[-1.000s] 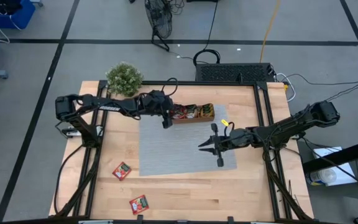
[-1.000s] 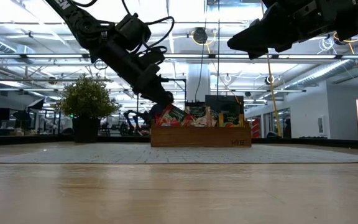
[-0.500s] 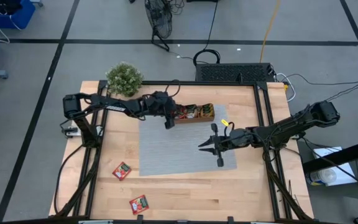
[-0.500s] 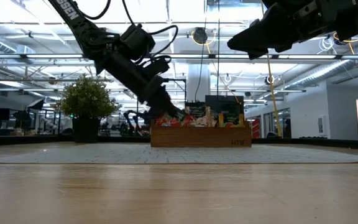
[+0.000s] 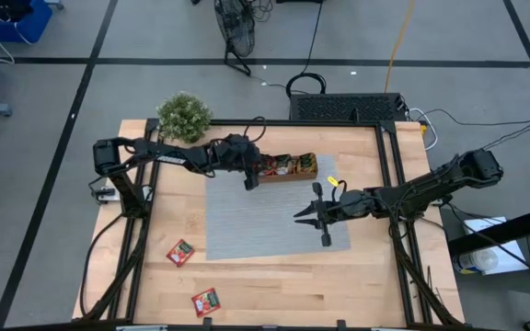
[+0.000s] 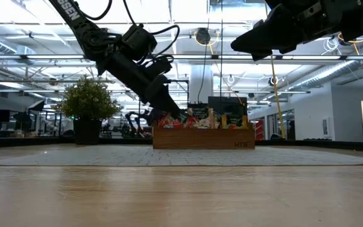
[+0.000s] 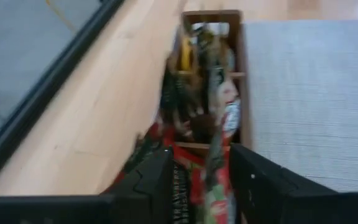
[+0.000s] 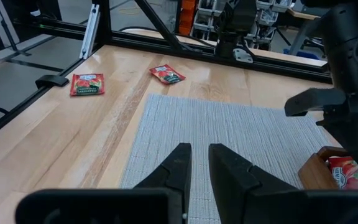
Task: Pick & Place Tea
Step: Put the red tea bag into the left section of the wooden organizer
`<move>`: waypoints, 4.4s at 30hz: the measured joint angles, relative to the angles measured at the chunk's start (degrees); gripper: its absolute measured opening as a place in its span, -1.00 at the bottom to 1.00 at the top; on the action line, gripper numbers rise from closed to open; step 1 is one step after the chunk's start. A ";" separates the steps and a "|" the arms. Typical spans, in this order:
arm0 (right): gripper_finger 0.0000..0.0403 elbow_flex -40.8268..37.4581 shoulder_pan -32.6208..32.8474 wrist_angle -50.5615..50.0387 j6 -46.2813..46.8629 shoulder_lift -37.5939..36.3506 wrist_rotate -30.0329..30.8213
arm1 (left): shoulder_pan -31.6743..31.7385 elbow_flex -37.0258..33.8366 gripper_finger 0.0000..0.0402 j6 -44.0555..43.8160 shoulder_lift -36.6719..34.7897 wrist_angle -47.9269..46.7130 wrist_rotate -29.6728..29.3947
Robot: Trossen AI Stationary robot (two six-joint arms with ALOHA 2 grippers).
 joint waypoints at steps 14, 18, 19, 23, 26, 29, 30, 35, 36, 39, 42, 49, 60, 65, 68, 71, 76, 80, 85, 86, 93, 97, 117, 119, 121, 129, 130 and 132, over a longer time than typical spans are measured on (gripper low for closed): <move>-0.79 0.00 0.00 -0.02 0.02 0.00 0.01 | 0.17 0.00 -0.98 0.24 -0.03 -0.39 0.70; -0.79 0.00 0.00 -0.34 0.02 0.00 0.01 | 0.21 -0.20 -0.99 -0.03 -0.07 -0.14 0.50; -0.79 -0.01 0.00 -0.50 0.04 0.00 0.00 | 0.17 -0.45 -0.99 -0.05 -0.07 0.45 0.48; -0.79 0.00 0.00 -1.23 0.04 0.00 0.00 | -0.10 -3.06 -0.99 -0.75 -0.07 5.23 -1.28; -0.79 0.00 0.00 -1.47 0.50 0.00 0.00 | -0.01 -6.84 -0.99 -2.08 -0.07 11.51 -2.34; -0.79 0.00 0.00 -1.44 1.07 0.00 0.00 | 0.04 -11.91 -0.99 -2.27 -0.07 21.28 -2.48; -0.79 0.00 0.00 -1.41 1.07 0.00 0.00 | 0.04 -13.61 -0.99 -2.35 -0.07 25.12 -2.47; -0.79 0.00 0.00 -1.36 1.07 0.00 0.00 | 0.04 -19.11 -0.99 -2.36 -0.07 36.70 -2.47; -0.79 0.00 0.00 -1.32 1.07 0.00 0.01 | 0.04 -19.43 -0.99 -2.36 -0.07 36.69 -2.49; -0.79 0.00 0.00 -1.29 1.07 0.00 0.05 | 0.01 -19.76 -0.99 -2.36 -0.07 36.14 -2.47; -0.79 0.00 0.00 -0.83 1.07 0.00 0.07 | -0.07 -19.76 -0.99 -2.34 -0.07 35.78 -2.47; -0.79 0.00 0.00 -0.44 1.09 0.00 0.04 | -0.07 -19.76 -0.98 -1.26 -0.07 36.25 -2.66; -0.79 0.00 0.00 -0.44 1.08 0.00 0.02 | -0.07 -19.76 -0.87 -2.20 -0.07 38.05 -3.82; -0.79 0.00 0.00 -0.44 1.08 0.00 0.02 | -0.07 -19.76 -0.78 -4.56 -0.07 38.07 -3.84; -0.79 0.00 0.00 -0.44 1.09 0.00 0.02 | -0.07 -19.76 -0.73 -4.62 -0.07 38.08 -3.96; -0.79 -0.02 0.00 -0.44 1.09 0.00 0.02 | -0.17 -19.77 -0.65 -4.63 -0.06 38.54 -4.83; -0.79 0.00 0.00 -0.46 1.09 0.00 0.02 | -2.33 -19.71 -0.44 -4.70 -7.03 32.53 -5.14; -0.79 0.00 0.00 -0.48 1.09 0.00 0.02 | -7.83 -19.35 -0.27 -5.21 -19.77 9.37 -6.20; -0.79 -0.01 0.00 -0.48 1.07 0.00 0.01 | -20.77 -16.90 -0.14 -26.77 -32.66 -28.97 -10.36; -0.79 -0.01 0.00 -0.46 1.05 0.00 0.00 | -24.08 -16.75 -0.14 -32.86 -34.20 -33.95 -10.75; -0.79 0.00 0.01 0.03 1.33 0.00 0.00 | -48.31 -16.68 -0.23 -66.26 -33.71 -45.42 -11.68; -0.79 0.00 0.02 0.56 1.51 0.00 -0.02 | -57.48 -16.70 -0.33 -81.29 -30.52 -47.11 -11.49; -0.79 -0.02 0.11 0.83 1.51 0.00 -0.04 | -65.55 -16.33 -0.42 -106.01 -18.17 -48.98 -1.66; -0.79 -0.02 0.11 0.84 1.51 0.00 -0.04 | -65.33 -16.29 -0.42 -106.53 -17.55 -48.76 -1.24; -0.79 -0.02 0.11 0.85 1.51 0.00 -0.04 | -64.78 -16.28 -0.42 -106.61 -17.42 -48.88 -0.38; -0.79 -0.02 0.11 0.85 1.52 0.00 -0.04 | -60.80 -16.22 -0.25 -101.52 -17.29 -53.56 -2.65; -0.79 -0.02 0.11 0.85 1.53 0.00 -0.04 | -59.89 -16.23 -0.22 -99.82 -17.27 -54.89 -4.82; -0.79 -0.02 0.11 0.92 1.53 0.00 -0.03 | -57.75 -16.47 -0.18 -96.44 -17.07 -56.48 -8.03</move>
